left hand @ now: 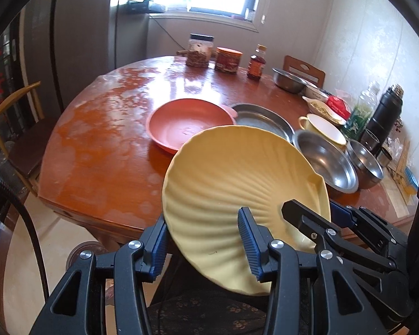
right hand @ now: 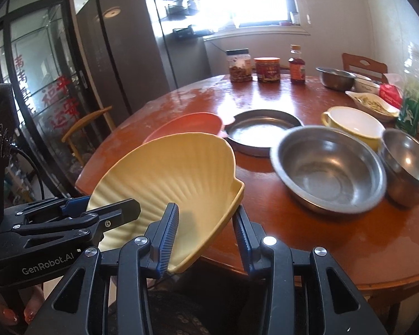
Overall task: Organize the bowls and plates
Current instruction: 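Carry the yellow shell plate with the left tool toward the table edge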
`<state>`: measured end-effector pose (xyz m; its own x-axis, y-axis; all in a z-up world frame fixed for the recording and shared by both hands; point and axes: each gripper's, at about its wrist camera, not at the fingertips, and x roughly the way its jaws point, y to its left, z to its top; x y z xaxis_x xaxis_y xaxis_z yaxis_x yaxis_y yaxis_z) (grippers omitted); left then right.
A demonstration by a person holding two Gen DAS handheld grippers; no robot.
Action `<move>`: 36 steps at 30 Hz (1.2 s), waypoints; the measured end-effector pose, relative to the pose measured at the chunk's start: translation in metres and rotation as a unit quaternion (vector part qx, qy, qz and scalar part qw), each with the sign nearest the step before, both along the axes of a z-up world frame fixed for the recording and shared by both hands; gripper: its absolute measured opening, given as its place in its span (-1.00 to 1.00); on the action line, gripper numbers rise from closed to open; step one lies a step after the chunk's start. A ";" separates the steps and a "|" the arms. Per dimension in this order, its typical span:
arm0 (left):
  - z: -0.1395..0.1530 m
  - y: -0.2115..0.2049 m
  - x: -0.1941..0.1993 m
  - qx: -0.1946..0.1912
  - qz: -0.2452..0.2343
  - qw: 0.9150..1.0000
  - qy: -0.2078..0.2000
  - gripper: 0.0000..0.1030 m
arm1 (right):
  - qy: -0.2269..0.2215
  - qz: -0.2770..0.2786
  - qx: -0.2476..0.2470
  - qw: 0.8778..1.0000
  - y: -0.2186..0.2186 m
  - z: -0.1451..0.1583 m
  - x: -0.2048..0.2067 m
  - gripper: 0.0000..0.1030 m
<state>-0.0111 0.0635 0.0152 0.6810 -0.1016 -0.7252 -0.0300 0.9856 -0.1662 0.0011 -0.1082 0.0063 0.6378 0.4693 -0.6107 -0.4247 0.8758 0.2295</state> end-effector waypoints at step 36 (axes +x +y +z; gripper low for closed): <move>-0.039 0.179 0.056 0.018 0.145 0.988 0.043 -0.09 | 0.035 0.129 -0.013 0.991 0.210 -0.030 0.095 -0.18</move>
<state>0.0452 0.2429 -0.0234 0.6141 0.1164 -0.7806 -0.3252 0.9385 -0.1159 0.0957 0.1020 -0.0237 0.4533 0.5954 -0.6633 -0.6191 0.7457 0.2462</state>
